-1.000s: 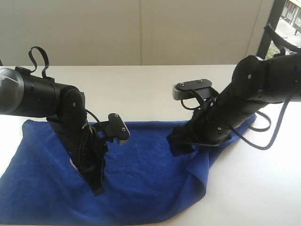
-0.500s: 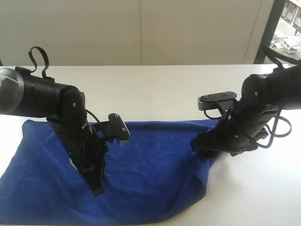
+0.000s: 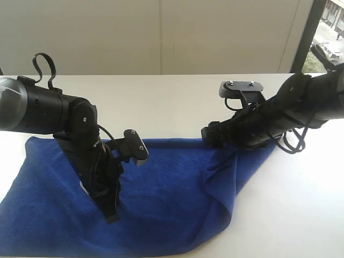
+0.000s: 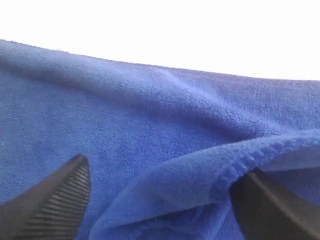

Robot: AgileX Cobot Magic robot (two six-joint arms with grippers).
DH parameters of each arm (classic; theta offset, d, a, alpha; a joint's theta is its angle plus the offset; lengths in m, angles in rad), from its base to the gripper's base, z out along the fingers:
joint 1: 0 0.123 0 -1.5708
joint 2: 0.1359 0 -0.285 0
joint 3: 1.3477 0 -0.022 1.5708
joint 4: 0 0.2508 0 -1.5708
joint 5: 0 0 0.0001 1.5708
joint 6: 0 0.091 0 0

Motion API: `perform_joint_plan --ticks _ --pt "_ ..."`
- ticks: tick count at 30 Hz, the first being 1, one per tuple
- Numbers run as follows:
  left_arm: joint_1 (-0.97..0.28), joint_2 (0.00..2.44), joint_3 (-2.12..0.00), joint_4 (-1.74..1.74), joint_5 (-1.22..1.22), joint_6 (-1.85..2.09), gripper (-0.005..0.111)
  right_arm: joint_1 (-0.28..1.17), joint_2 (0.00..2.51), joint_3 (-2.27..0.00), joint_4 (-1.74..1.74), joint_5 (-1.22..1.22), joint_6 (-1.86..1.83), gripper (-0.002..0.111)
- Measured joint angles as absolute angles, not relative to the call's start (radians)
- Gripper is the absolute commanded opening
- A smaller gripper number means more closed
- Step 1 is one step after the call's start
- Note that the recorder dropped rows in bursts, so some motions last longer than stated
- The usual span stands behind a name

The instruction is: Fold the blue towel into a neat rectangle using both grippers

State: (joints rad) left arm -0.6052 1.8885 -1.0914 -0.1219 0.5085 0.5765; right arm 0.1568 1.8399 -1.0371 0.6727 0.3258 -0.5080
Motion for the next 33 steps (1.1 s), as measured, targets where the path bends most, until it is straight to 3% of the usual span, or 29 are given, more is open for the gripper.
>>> perform_joint_plan --ticks 18,33 --pt "-0.605 1.889 -1.091 -0.122 0.509 0.578 0.000 0.157 1.926 -1.108 1.063 0.500 -0.940 0.072" --pt "-0.605 1.889 -1.091 -0.122 0.509 0.578 0.000 0.157 1.808 -1.109 0.815 0.514 -0.755 0.072"
